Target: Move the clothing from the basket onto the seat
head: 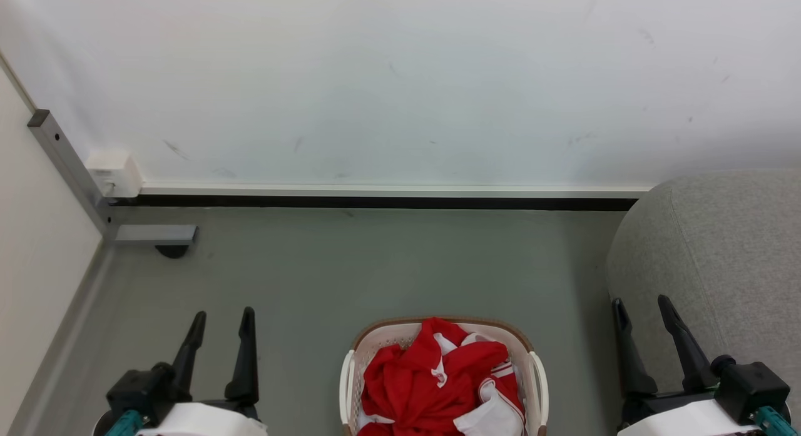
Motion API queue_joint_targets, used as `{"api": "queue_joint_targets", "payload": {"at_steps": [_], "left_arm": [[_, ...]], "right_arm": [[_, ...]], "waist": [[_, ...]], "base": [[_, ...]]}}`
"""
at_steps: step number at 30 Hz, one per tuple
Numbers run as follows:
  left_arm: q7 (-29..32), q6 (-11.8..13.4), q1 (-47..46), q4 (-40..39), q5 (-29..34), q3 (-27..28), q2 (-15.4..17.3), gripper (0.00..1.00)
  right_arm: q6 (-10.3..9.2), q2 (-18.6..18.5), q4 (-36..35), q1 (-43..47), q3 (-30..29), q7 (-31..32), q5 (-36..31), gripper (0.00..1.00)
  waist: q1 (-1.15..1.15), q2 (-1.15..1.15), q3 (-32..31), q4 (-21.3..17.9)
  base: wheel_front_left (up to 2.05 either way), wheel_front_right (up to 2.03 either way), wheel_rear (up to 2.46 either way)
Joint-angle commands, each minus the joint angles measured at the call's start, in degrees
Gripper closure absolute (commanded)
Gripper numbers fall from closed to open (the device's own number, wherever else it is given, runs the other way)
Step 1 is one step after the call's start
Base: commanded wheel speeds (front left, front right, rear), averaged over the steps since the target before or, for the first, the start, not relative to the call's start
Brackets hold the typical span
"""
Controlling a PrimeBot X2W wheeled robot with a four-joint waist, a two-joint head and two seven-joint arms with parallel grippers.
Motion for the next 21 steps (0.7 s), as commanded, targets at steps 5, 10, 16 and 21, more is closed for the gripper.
{"api": "queue_joint_targets", "payload": {"at_steps": [5, 10, 16, 21], "left_arm": [[-0.9, -0.2, -0.2, 0.1, 2.7, -0.2, 0.5, 0.00], [-1.5, -0.1, -0.2, 0.2, 4.7, -0.6, 0.5, 0.00], [-2.1, 0.0, -0.3, 0.4, 7.7, -0.8, 0.5, 0.00], [-2.6, 0.3, -0.5, 0.6, 9.1, -0.7, 0.5, 0.00]], "right_arm": [[-0.10, -0.5, -0.2, -0.9, 0.5, -1.0, -2.7, 0.00], [-0.11, -0.5, -0.4, -0.9, 0.9, -1.5, -4.5, 0.00], [-0.11, -0.6, -1.1, -0.9, 1.1, -2.1, -6.1, 0.00], [-0.12, -0.6, -1.2, -0.9, 1.3, -2.6, -7.7, 0.00]], "waist": [[0.00, 0.00, -0.2, -0.1], [0.00, 0.00, -0.2, -0.1], [0.00, 0.00, -0.2, -0.1], [0.00, 0.00, -0.1, -0.2]], "base": [[0.00, 0.00, 0.00], [0.00, 0.00, 0.00], [0.00, 0.00, 0.00], [0.00, 0.00, 0.00]]}}
